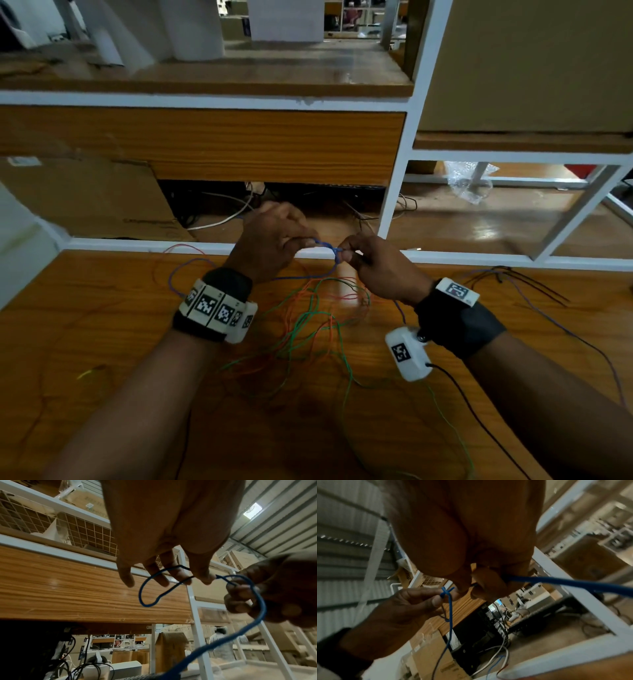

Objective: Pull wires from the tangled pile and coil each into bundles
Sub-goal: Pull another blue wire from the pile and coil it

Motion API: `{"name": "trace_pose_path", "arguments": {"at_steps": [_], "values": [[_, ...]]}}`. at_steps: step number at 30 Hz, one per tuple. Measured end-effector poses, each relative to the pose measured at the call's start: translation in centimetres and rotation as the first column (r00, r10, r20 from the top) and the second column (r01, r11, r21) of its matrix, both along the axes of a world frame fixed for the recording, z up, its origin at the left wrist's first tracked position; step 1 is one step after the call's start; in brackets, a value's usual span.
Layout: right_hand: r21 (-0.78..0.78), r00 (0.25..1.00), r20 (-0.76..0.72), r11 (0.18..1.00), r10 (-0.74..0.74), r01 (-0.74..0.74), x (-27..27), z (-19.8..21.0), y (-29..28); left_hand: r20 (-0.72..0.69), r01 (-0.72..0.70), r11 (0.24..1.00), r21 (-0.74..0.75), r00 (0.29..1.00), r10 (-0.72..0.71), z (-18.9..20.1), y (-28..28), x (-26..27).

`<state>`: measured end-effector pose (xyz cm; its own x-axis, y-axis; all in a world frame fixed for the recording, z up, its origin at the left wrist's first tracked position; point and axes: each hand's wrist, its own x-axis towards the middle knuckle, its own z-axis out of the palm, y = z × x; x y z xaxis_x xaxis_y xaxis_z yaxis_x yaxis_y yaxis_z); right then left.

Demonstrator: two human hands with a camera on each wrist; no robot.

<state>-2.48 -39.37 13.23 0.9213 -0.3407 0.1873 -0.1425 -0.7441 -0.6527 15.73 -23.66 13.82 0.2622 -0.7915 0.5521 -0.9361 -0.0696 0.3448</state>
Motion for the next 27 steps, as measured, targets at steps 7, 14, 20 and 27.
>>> {"name": "trace_pose_path", "arguments": {"at_steps": [7,14,20,27], "values": [[0.605,0.984,-0.030,0.780,-0.178,0.160,1.3,-1.0,0.6,-0.363,-0.446,0.855,-0.266,0.868,0.339,-3.5,-0.5,-5.8],[0.758,0.983,-0.022,0.638,-0.181,0.135,1.2,-0.7,1.3,-0.297,-0.319,0.933,-0.166,0.918,0.261,-6.6,-1.0,-7.6],[0.002,0.965,0.134,0.974,-0.225,0.227,1.9,-2.9,0.4,0.118,-0.144,0.968,-0.204,0.978,0.171,-3.3,-1.6,-2.9],[-0.393,0.970,0.218,0.900,-0.105,0.186,1.3,-3.2,1.1,-0.116,-0.144,0.953,0.268,0.977,0.180,1.2,-2.6,1.8]]}}
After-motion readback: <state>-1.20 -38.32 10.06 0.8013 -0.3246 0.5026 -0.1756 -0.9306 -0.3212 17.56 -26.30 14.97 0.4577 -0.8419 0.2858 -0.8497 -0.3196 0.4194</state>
